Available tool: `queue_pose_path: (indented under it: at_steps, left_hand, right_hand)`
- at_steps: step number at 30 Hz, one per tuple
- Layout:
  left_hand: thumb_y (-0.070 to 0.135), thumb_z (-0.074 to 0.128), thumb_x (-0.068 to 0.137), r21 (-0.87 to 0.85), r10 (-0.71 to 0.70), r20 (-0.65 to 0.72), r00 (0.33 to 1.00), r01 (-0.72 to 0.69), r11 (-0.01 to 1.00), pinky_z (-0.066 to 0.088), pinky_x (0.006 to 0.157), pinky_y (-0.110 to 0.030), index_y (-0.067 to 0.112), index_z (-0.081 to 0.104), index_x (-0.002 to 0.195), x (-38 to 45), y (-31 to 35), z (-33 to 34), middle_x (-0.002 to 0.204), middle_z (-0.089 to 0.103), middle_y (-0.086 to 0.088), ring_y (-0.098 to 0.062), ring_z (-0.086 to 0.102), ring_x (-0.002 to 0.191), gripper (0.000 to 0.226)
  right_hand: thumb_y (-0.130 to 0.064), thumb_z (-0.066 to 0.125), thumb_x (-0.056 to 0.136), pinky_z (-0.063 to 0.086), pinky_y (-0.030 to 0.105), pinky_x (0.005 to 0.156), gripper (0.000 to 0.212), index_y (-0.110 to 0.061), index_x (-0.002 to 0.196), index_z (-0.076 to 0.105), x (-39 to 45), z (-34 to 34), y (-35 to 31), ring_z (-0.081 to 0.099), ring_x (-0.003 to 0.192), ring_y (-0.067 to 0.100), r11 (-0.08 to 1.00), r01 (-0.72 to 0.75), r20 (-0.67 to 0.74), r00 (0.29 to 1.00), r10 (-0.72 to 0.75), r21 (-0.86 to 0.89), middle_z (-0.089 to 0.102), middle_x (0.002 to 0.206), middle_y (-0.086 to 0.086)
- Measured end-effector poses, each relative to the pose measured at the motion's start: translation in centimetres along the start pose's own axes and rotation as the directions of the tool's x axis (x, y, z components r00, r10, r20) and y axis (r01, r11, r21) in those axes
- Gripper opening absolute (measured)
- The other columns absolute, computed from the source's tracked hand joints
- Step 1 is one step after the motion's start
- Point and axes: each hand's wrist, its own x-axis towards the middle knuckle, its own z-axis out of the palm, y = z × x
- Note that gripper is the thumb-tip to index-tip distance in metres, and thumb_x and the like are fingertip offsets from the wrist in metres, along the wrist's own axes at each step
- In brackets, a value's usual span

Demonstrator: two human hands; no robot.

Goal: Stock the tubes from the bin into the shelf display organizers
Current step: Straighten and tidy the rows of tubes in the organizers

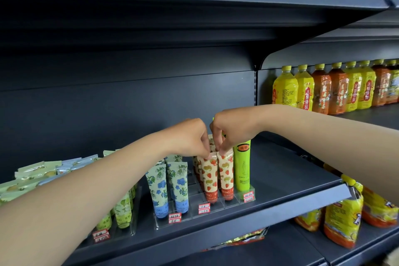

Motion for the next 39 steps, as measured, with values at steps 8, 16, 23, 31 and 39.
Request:
queue_pose_path:
  at_steps: [8,16,23,31,39]
  left_hand:
    - [0.028,0.075,0.077,0.003,-0.005,0.009,1.000,0.005,1.000,0.047,0.067,-0.024,0.020,0.074,0.074,0.1,0.1,-0.2,0.081,0.069,0.008,-0.006,0.057,0.073,0.008]
    - [0.028,0.074,0.078,-0.026,-0.067,-0.122,0.990,0.065,0.998,0.046,0.069,-0.022,0.018,0.077,0.082,-1.5,-3.0,-3.7,0.078,0.070,0.012,-0.006,0.061,0.074,0.011]
    - [0.020,0.074,0.078,0.056,-0.183,-0.200,0.963,0.198,0.979,0.038,0.061,-0.016,0.015,0.075,0.092,-1.2,-9.1,-4.9,0.079,0.065,0.011,-0.003,0.055,0.072,0.016]
    - [0.022,0.074,0.078,0.178,-0.183,-0.061,0.981,0.191,0.965,0.039,0.058,-0.020,0.011,0.073,0.093,0.0,-11.6,-3.0,0.075,0.063,0.007,-0.013,0.057,0.073,0.019]
    - [0.015,0.067,0.081,0.281,-0.136,-0.125,0.983,0.166,0.945,0.052,0.082,-0.032,0.013,0.075,0.085,0.4,-12.3,-1.9,0.093,0.072,-0.001,-0.021,0.064,0.090,0.010]
  right_hand:
    - [-0.032,0.070,0.082,0.043,0.017,0.063,0.011,-0.024,0.088,0.072,-0.1,-0.3,0.1,0.055,0.076,0.006,1.000,-0.007,-0.005,1.000,0.007,-0.024,0.061,0.086,-0.014]
    - [-0.028,0.070,0.081,0.044,0.019,0.073,0.005,-0.026,0.083,0.073,0.4,-1.9,0.3,0.059,0.088,0.007,0.991,0.015,-0.173,0.985,0.007,0.129,0.067,0.090,-0.012]
    - [-0.020,0.068,0.083,0.038,0.015,0.062,0.007,-0.019,0.088,0.073,5.3,-1.9,-1.6,0.053,0.075,0.000,0.977,0.035,-0.260,0.965,0.022,0.213,0.063,0.084,-0.012]
    - [-0.021,0.070,0.082,0.047,0.025,0.074,0.011,-0.016,0.091,0.072,10.6,-0.2,-2.9,0.061,0.088,0.012,0.988,0.007,-0.138,0.990,0.015,0.155,0.066,0.089,-0.005]
    - [-0.024,0.070,0.083,0.048,0.030,0.088,0.025,-0.009,0.103,0.069,12.1,0.3,-3.2,0.061,0.101,0.019,0.995,-0.001,-0.082,0.997,0.009,0.103,0.068,0.109,0.002]
